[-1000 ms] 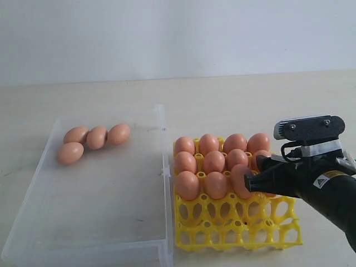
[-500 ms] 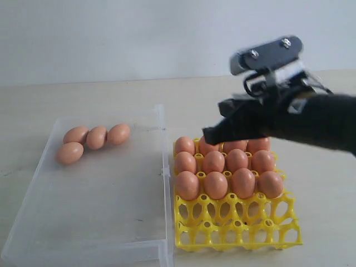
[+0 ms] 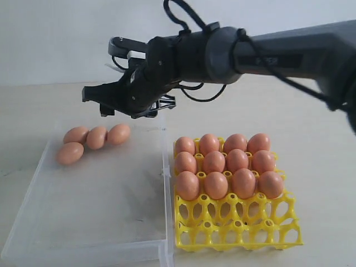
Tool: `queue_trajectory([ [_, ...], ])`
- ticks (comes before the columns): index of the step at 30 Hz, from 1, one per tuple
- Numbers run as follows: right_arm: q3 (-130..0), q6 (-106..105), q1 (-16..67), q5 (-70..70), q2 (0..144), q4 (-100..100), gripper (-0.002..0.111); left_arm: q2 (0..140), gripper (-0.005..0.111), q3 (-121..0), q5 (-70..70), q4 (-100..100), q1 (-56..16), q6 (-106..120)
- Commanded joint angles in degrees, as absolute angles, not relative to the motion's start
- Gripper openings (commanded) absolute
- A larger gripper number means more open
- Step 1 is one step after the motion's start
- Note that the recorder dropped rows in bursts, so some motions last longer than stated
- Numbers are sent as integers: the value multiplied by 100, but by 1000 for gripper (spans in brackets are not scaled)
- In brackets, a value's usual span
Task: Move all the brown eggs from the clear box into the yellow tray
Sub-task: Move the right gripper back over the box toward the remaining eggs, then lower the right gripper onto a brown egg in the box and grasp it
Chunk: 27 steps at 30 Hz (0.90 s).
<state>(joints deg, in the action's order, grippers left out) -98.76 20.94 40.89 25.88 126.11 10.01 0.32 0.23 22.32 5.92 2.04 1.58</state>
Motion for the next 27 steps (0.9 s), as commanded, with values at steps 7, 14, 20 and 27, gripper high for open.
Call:
queue_trajectory([
  [7,-11211,3490,4101,3151,13703,78,61,0,0,0,2179,578,171,133],
  [14,-11630,3645,4101,3369,14056,-35,61,0,0,0,2179,578,171,133],
  [20,-11692,3667,4101,3329,14166,-60,61,0,0,0,2179,578,171,133],
  [27,-11703,3667,4101,3149,14323,-60,60,0,0,0,2179,578,171,133],
])
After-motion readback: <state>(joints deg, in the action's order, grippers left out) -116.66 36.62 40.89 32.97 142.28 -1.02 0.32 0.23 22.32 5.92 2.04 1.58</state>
